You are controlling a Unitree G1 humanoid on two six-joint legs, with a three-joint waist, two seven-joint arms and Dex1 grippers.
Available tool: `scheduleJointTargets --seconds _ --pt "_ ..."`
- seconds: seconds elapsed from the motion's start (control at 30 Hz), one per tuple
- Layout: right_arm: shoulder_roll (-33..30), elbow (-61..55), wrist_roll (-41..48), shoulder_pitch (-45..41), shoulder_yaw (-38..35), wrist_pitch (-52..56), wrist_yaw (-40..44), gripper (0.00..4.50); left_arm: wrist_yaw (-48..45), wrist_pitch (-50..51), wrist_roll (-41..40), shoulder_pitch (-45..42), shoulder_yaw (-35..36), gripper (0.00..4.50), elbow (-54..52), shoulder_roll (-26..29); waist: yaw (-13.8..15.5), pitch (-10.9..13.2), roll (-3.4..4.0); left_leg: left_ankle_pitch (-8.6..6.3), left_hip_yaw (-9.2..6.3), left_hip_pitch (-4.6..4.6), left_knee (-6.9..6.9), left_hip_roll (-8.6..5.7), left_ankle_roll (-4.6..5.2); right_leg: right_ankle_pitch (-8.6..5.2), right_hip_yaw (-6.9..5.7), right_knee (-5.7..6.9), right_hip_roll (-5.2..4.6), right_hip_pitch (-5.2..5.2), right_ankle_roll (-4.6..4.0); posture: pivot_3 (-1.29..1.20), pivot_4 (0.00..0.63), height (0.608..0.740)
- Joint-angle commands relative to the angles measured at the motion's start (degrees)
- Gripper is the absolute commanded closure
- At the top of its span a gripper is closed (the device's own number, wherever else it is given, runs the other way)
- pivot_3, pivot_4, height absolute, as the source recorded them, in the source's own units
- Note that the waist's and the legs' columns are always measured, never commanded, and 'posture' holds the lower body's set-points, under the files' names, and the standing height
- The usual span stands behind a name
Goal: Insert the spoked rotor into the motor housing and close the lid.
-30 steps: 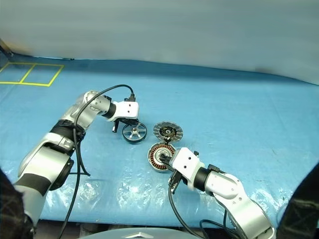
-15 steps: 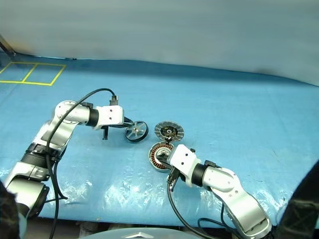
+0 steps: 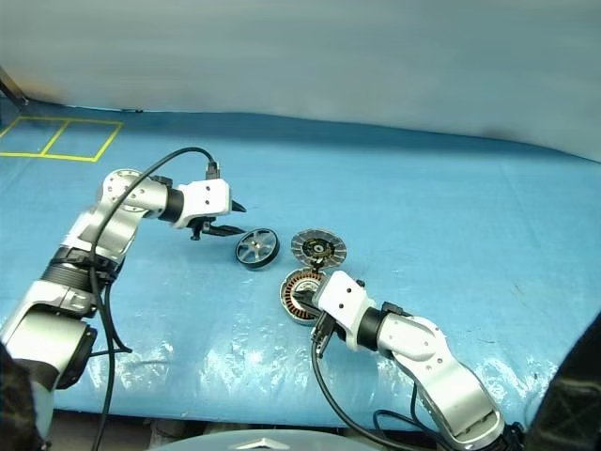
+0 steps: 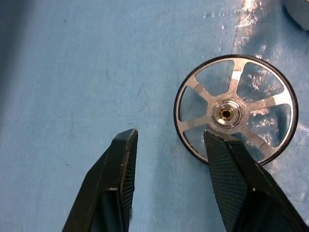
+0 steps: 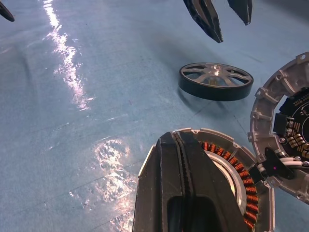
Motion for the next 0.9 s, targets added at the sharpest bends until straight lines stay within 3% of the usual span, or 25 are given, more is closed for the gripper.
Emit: scheduleJointTargets --seconds 0.03,0.47,0.9 --pt "0.27 -2.19 -0.25 0.43 -0.14 -1.22 -0.67 4.5 -1.18 -4.4 0.97 -2.43 -1.55 2.23 1.36 -1.0 -0.04 0.0 0.0 0.0 0.01 0.0 0.0 0.0 0.0 0.0 0.0 0.0 0.0 -0.01 0.0 0.0 0.15 0.74" --pt "-1.65 -3.73 -2.64 2.04 0.28 -4.63 -0.18 4.5 0.92 -11.62 7.69 -6.8 -6.45 2.23 13.12 -3.53 -0.2 -0.01 0.01 0.0 0.03 0.01 0.0 0.02 0.0 0.0 0.01 0.02 0.01 -0.01 0.0 0.0 0.15 0.74" --pt "-1.99 -3.87 -3.56 2.82 0.08 -3.57 -0.69 4.5 -8.65 -9.11 1.19 -6.54 -4.36 2.23 10.67 -4.71 -0.16 0.0 0.0 0.0 0.03 0.01 0.01 0.02 0.0 0.01 0.02 0.01 0.0 -0.01 0.02 0.0 0.15 0.74"
